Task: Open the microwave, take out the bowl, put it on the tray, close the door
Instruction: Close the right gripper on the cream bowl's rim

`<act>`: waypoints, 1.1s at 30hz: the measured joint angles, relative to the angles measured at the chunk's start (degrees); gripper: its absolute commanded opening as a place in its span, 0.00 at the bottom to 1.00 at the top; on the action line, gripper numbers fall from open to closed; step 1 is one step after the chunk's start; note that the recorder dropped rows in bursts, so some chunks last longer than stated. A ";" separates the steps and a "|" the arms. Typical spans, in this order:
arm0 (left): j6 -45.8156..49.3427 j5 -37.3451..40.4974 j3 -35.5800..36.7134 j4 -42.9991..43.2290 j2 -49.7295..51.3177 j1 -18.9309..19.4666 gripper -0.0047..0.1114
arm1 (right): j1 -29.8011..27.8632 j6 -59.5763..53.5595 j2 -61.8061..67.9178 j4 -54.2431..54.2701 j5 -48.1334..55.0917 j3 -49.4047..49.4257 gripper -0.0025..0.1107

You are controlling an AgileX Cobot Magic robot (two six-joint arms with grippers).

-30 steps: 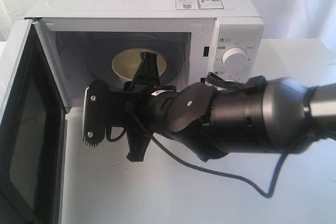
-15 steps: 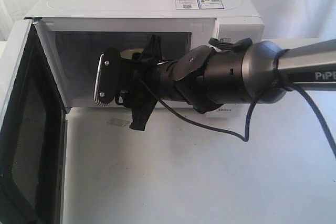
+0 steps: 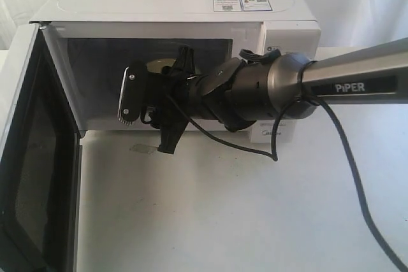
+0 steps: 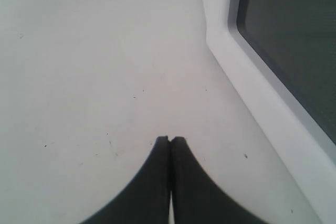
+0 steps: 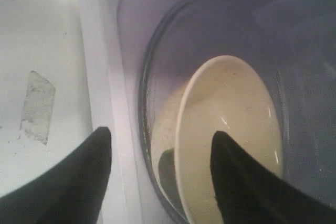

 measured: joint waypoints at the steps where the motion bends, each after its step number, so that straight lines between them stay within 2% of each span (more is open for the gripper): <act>1: 0.00 0.00 0.00 0.00 0.00 0.00 0.04 | -0.11 0.00 0.51 0.00 -0.12 -0.41 0.49; 33: 0.00 0.00 0.00 0.00 0.00 0.00 0.04 | -3.43 0.00 6.18 2.38 3.34 -5.21 0.48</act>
